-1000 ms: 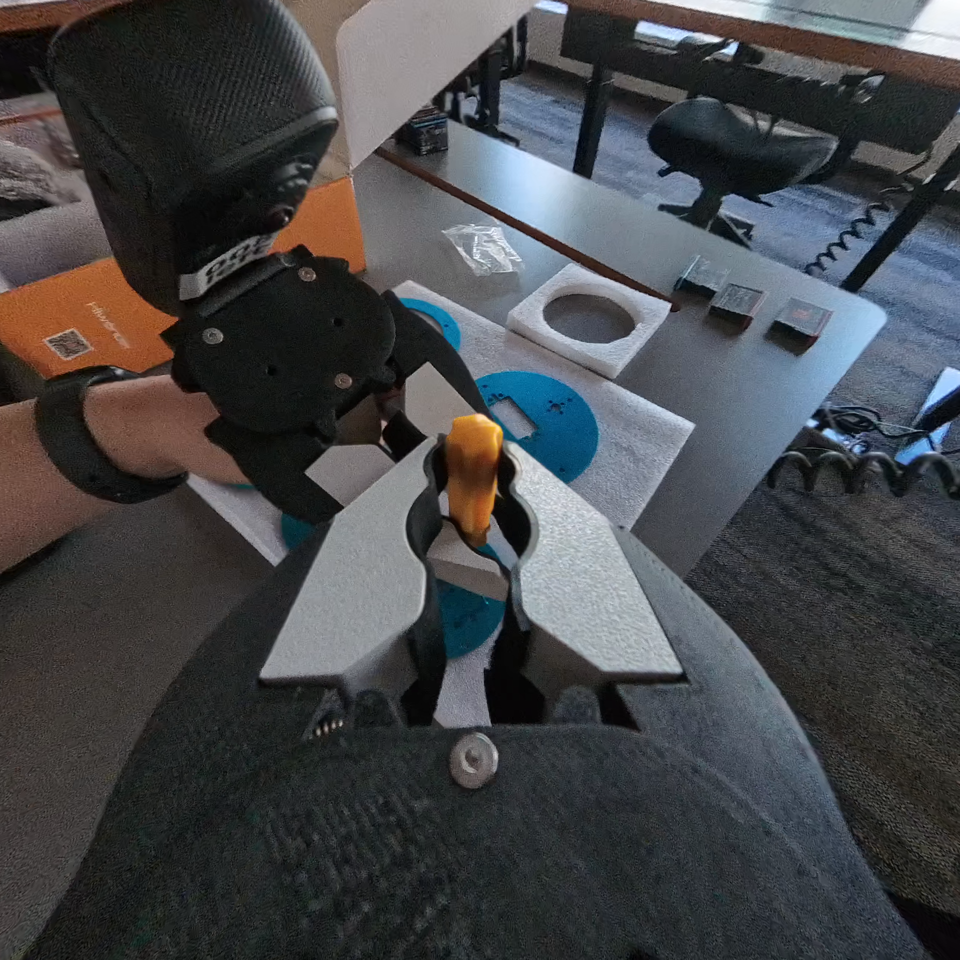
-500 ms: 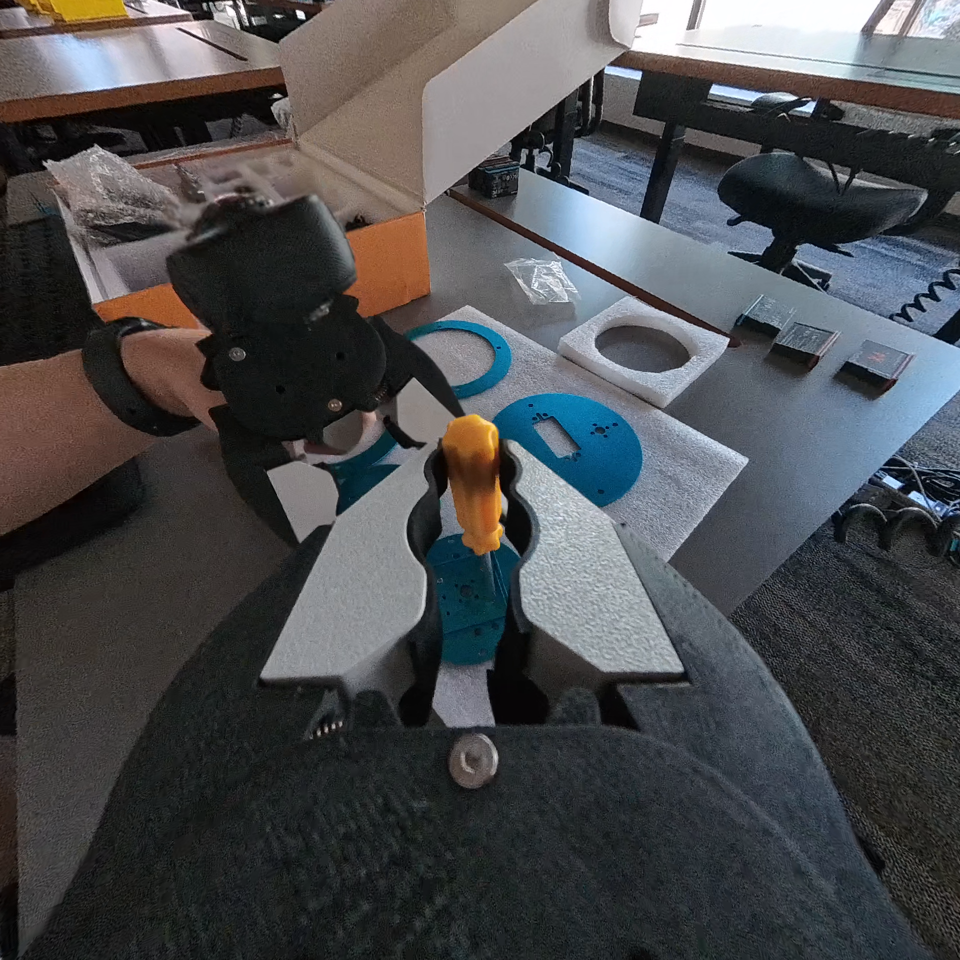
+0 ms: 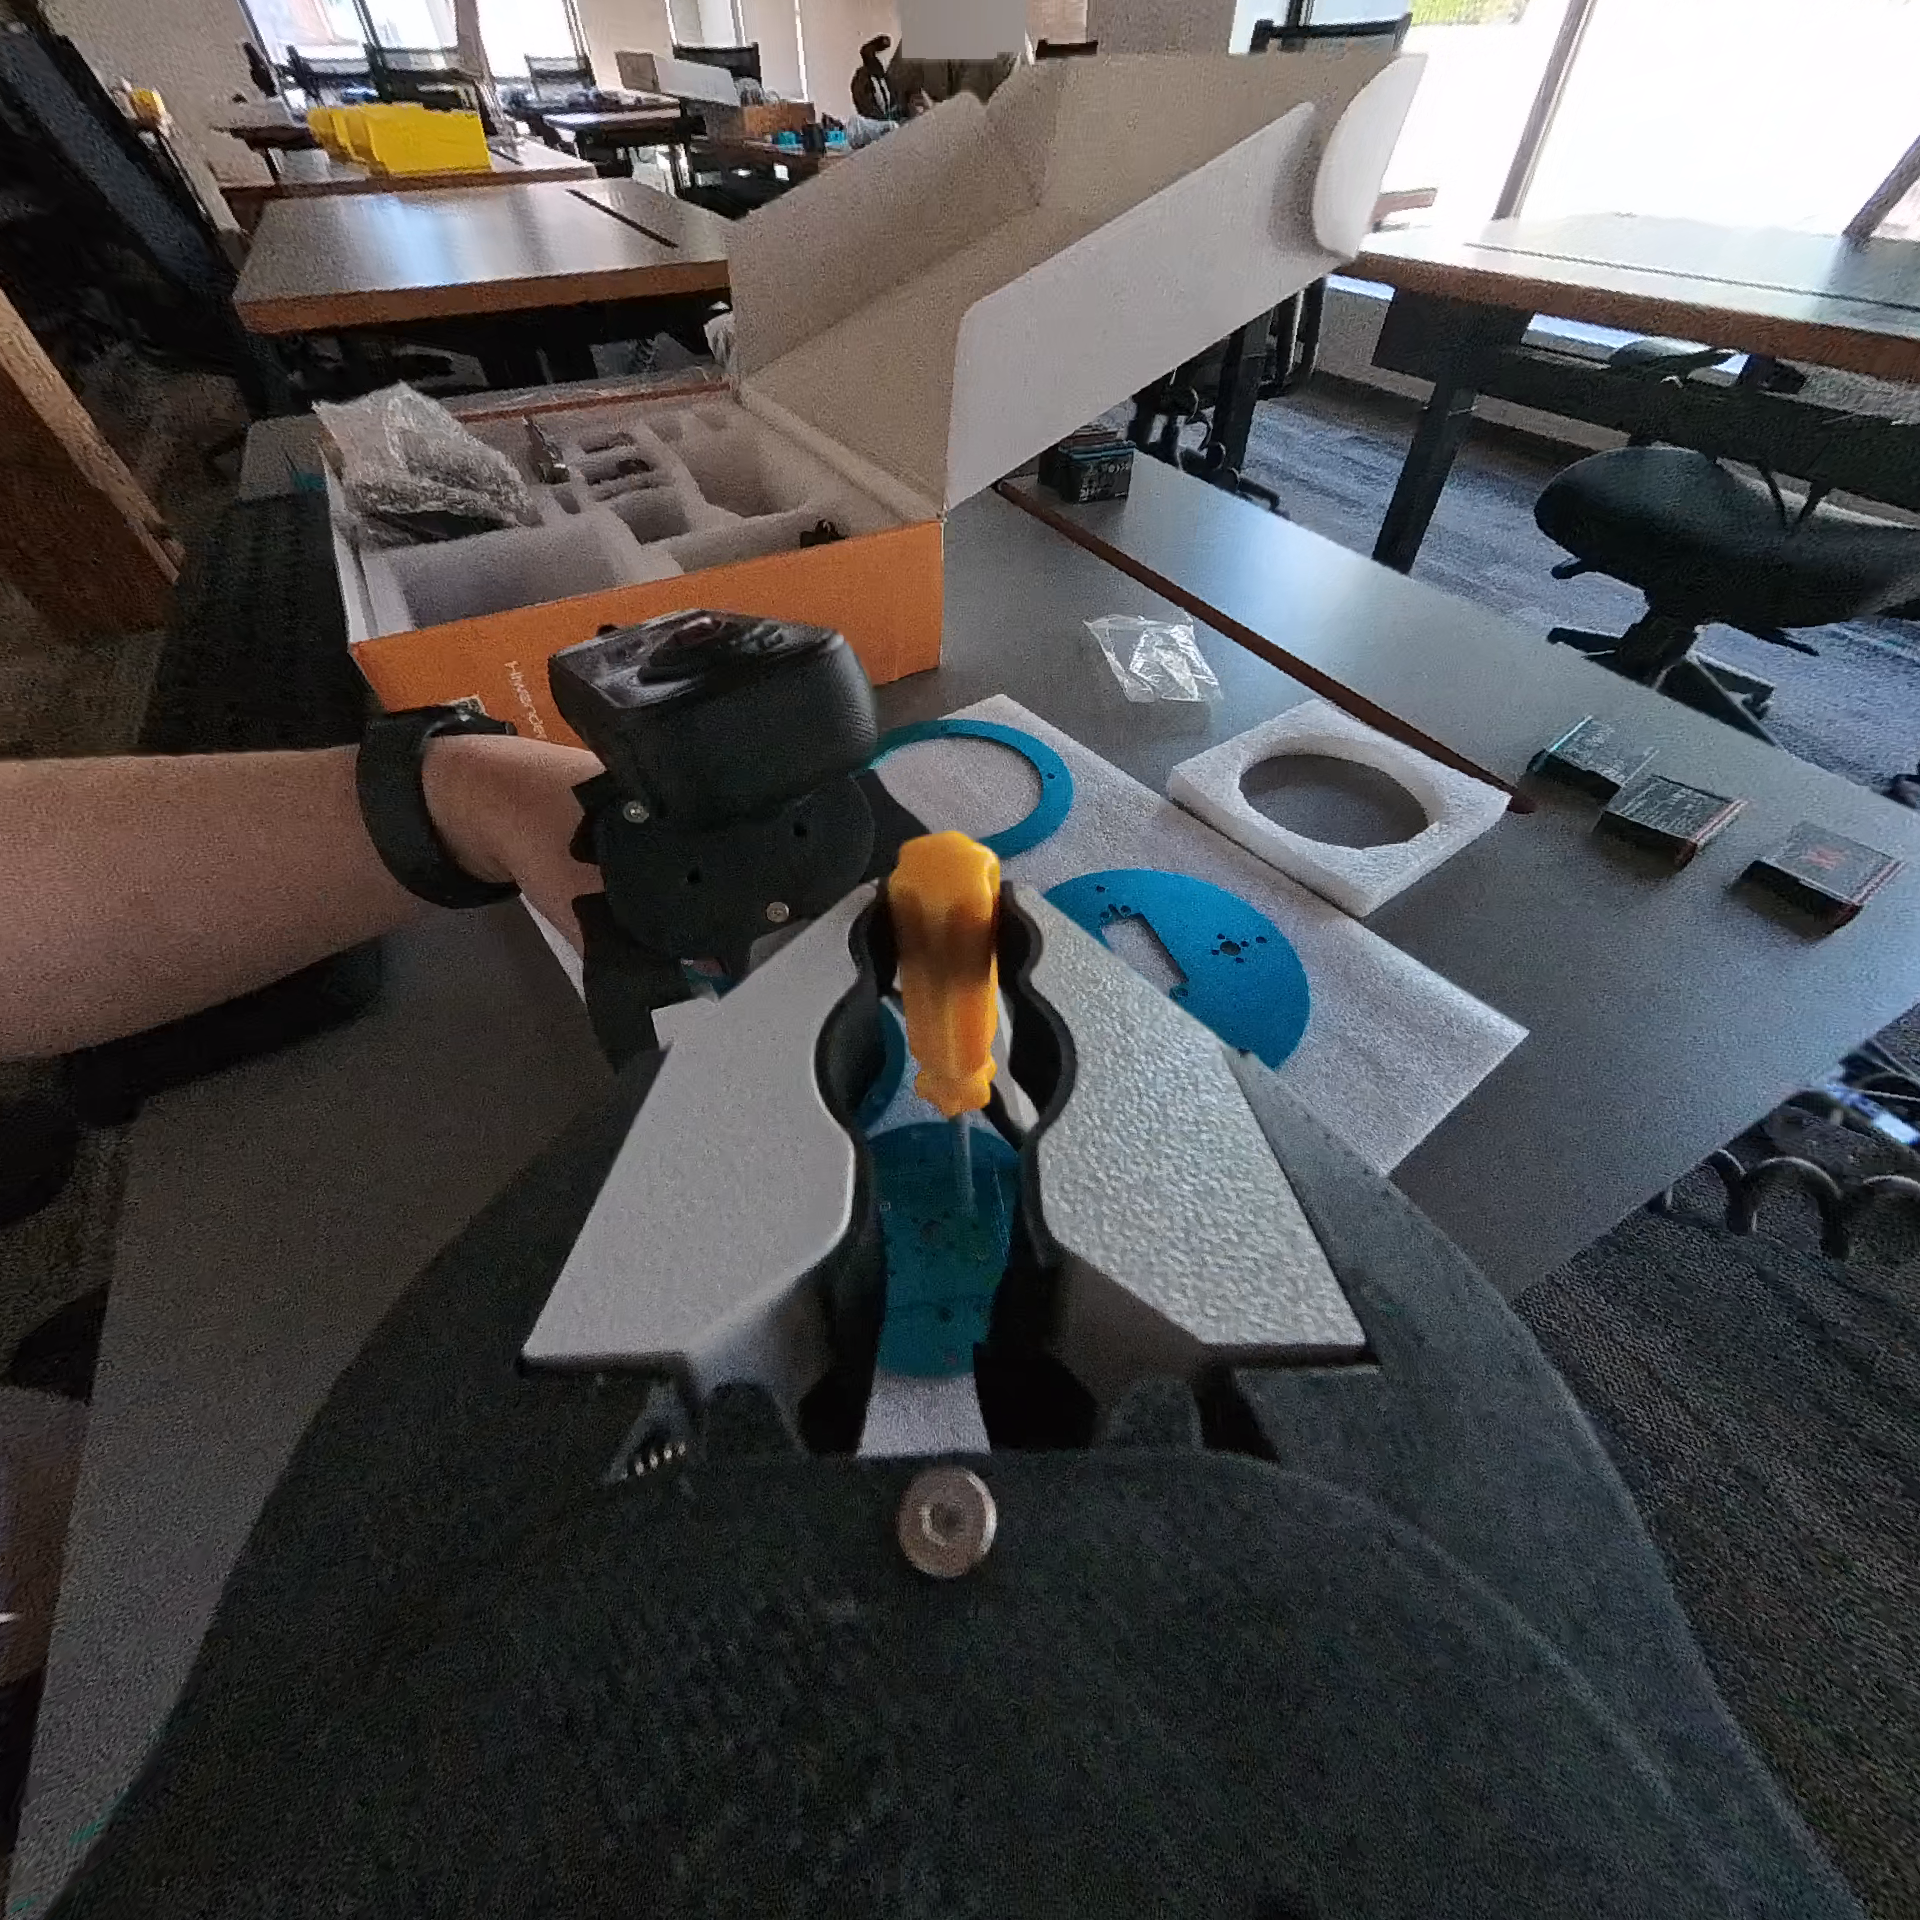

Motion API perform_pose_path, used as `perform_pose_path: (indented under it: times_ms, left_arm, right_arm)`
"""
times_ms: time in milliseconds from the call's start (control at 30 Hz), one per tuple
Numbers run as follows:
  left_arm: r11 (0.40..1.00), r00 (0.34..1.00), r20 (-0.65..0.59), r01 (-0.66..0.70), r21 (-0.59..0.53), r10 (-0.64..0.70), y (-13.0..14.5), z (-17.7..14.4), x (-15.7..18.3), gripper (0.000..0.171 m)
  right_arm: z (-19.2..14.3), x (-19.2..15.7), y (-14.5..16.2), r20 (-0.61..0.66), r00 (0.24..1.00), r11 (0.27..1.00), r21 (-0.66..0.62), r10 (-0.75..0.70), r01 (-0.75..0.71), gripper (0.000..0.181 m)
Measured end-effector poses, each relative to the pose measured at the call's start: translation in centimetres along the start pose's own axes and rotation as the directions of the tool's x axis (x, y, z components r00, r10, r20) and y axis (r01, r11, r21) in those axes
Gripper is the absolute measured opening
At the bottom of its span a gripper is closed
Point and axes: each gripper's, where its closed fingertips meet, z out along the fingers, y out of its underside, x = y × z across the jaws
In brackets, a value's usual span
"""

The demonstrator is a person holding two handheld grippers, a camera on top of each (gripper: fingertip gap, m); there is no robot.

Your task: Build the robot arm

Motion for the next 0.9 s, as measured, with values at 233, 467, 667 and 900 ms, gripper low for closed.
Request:
perform_pose_path:
  times_ms: [233, 467, 667, 900]
  left_arm:
    - [1.000, 1.000, 0.008, -0.012, 0.027, 0.012, 0.0, 0.0, 0.0, 0.080]
    - [1.000, 1.000, 0.016, 0.004, 0.029, -0.005, -0.2, 0.0, -0.2, 0.071]
    - [0.999, 0.999, 0.039, 0.032, 0.025, -0.033, -0.2, -0.4, -0.7, 0.071]
    - [0.994, 0.995, 0.059, 0.074, 0.079, -0.078, -0.6, -2.2, -1.2, 0.070]
  right_arm:
    - [-2.4, 1.2, -1.3, -0.019, 0.999, 0.999, 0.044, 0.028, -0.028, 0.018]
    - [-5.4, 1.4, -0.2, -0.040, 0.995, 0.994, 0.070, 0.091, -0.088, 0.017]
    - [-5.7, 1.1, 1.4, -0.039, 0.996, 0.996, 0.036, 0.079, -0.078, 0.018]
    - [-5.0, 0.3, 2.6, 0.011, 0.995, 0.994, 0.016, 0.104, -0.104, 0.017]
